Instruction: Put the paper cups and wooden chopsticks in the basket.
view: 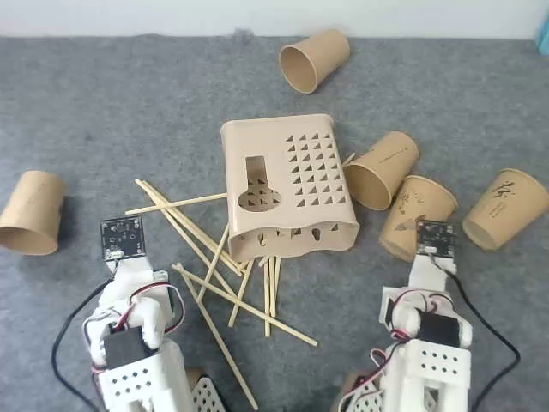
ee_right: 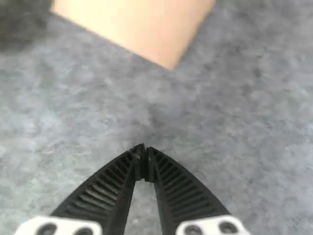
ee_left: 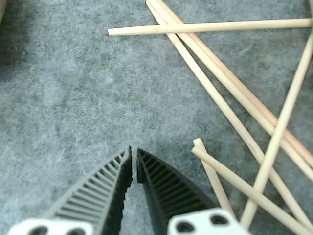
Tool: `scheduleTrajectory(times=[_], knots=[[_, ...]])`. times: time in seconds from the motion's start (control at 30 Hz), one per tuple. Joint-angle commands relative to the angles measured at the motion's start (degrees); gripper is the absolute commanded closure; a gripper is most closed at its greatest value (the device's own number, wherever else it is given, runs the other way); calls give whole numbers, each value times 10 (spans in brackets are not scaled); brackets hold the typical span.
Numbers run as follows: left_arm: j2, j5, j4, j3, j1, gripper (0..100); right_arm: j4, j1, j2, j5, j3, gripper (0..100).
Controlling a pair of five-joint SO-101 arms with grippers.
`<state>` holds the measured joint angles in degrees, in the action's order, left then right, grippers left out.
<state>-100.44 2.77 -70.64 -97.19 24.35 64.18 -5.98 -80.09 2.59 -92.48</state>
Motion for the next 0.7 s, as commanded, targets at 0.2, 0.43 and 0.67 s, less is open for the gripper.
scheduleTrajectory(times=[0.2, 0.43, 0.67], knots=[[-9, -2, 8, 33, -76, 986, -7, 150, -10, 7, 7, 989], [-9, 1, 134, 20, -113, 984, -5, 58, -10, 7, 11, 989], [-9, -30, 91, 31, -284, 791, 24, 3, -10, 8, 33, 989]])
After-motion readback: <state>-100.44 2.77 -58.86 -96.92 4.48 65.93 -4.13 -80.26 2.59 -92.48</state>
